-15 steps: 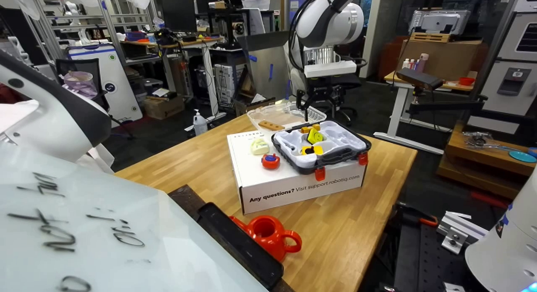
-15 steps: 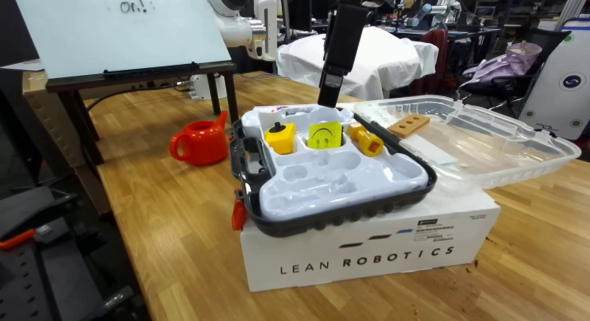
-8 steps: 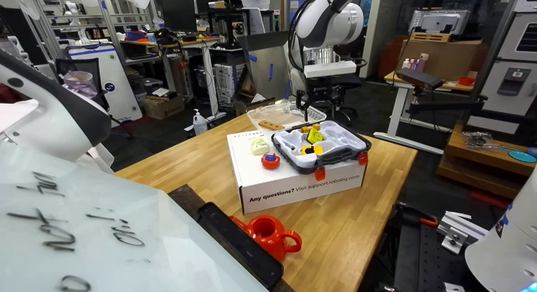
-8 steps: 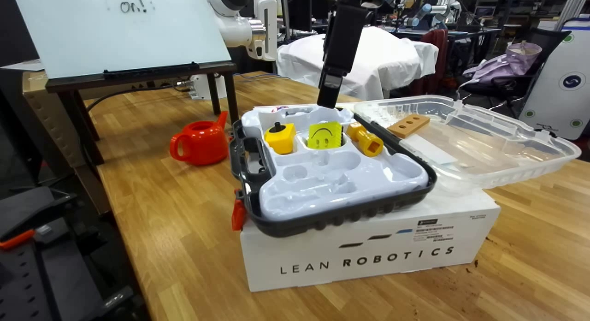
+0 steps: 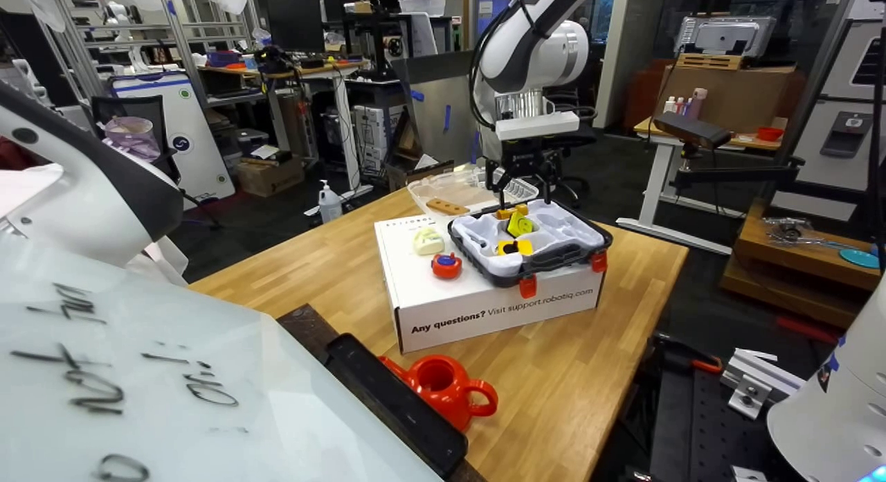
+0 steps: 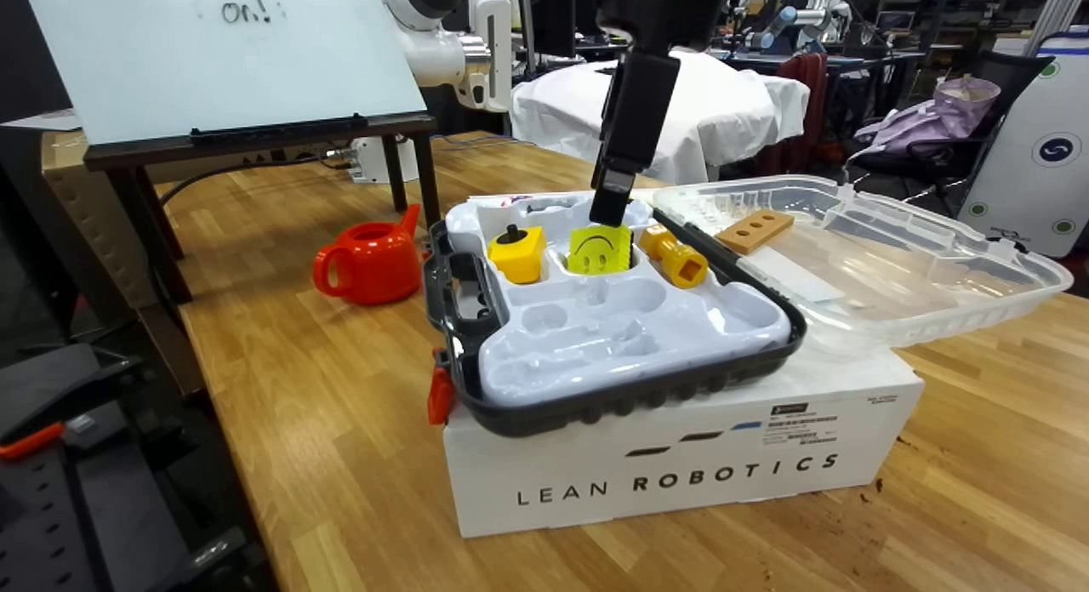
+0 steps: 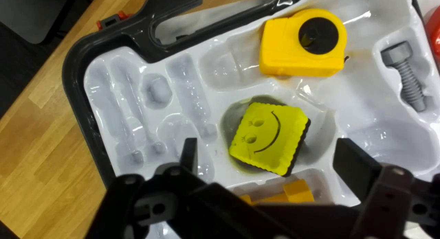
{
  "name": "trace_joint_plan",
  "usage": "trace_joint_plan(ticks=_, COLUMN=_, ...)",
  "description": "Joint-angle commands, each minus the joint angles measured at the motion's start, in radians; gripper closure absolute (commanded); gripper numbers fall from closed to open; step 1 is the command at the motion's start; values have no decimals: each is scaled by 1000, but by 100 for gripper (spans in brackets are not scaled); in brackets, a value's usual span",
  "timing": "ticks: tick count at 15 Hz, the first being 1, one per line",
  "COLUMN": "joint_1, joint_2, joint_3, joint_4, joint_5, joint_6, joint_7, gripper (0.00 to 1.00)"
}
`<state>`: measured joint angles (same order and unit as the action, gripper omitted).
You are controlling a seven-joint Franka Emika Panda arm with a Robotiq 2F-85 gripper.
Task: Remove the black and yellow eraser from the black and white case and place it on the whiteboard stand
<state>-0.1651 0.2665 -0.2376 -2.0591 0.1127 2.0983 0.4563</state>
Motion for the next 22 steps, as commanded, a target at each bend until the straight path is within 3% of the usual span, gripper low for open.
trace_joint_plan(ticks=1, joint_1=-1, joint_2=44, joint_3=8, joint_4=53, joint_5=14, joint_6=-29, joint_7=11, gripper=0)
trace_joint_plan(ticks=22, joint_1=-5, joint_2=92, joint_3=-3, joint_4=72, joint_5=11, joint_6=-60, joint_7=34, gripper=0)
